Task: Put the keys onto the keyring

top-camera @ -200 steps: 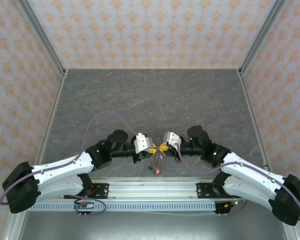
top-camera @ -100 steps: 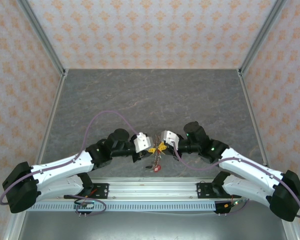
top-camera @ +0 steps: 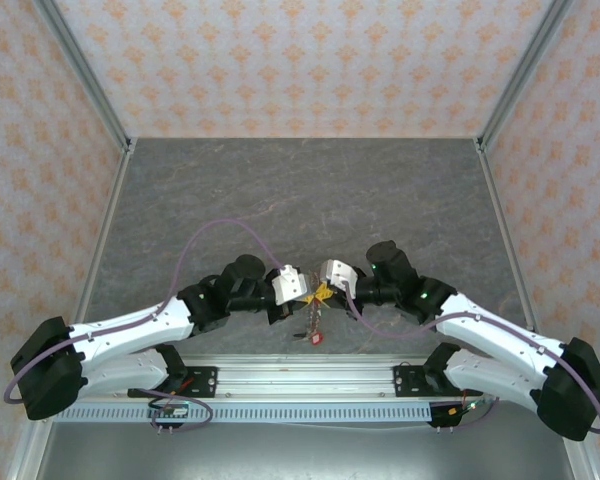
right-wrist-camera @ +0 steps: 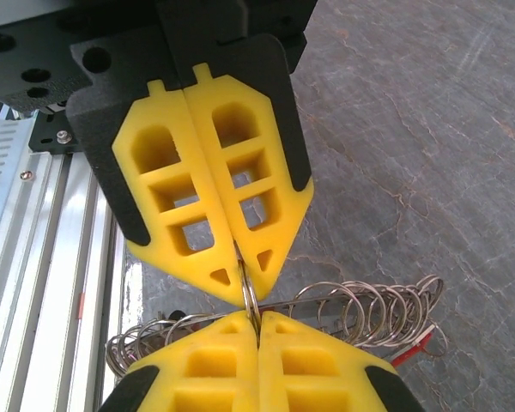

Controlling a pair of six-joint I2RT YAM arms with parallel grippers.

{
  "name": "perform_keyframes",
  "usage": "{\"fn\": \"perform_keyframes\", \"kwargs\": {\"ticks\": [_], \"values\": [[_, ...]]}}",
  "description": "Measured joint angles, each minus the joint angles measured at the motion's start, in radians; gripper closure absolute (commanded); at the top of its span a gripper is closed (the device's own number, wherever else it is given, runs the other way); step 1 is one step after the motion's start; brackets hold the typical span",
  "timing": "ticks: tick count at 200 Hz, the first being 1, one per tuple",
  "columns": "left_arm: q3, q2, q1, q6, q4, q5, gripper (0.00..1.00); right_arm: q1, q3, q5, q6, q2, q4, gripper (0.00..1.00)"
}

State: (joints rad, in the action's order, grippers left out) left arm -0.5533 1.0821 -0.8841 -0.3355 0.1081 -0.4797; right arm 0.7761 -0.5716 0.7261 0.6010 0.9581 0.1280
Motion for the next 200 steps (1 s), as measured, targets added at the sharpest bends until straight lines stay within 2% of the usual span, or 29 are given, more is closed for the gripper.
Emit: {"fn": "perform_keyframes", "kwargs": {"ticks": [16,64,115,153,169,189,200], "values": [[0.000,0.000,0.000,0.001,0.000,0.000,1.00,0.000,0.000,-0.003,0.000,-0.001,0.000,0.93],[0.055,-0.069,0.000,0.032,0.070,-0.011,1.00,0.000,0.030,-0.006,-0.014,-0.052,-0.047,0.87],[0.080,-0.114,0.000,0.055,0.103,-0.055,1.00,0.000,0.109,0.029,-0.078,-0.058,-0.166,0.85],[0.080,-0.114,0.000,0.058,0.113,-0.061,1.00,-0.001,0.111,0.014,-0.096,-0.072,-0.178,0.83],[0.080,-0.114,0.000,0.058,0.120,-0.058,1.00,-0.001,0.111,-0.001,-0.093,-0.095,-0.158,0.87],[0.080,-0.114,0.000,0.058,0.121,-0.051,1.00,-0.001,0.111,-0.008,-0.089,-0.119,-0.131,0.97],[0.080,-0.114,0.000,0.058,0.121,-0.047,1.00,-0.001,0.111,-0.008,-0.085,-0.127,-0.121,0.98]]}}
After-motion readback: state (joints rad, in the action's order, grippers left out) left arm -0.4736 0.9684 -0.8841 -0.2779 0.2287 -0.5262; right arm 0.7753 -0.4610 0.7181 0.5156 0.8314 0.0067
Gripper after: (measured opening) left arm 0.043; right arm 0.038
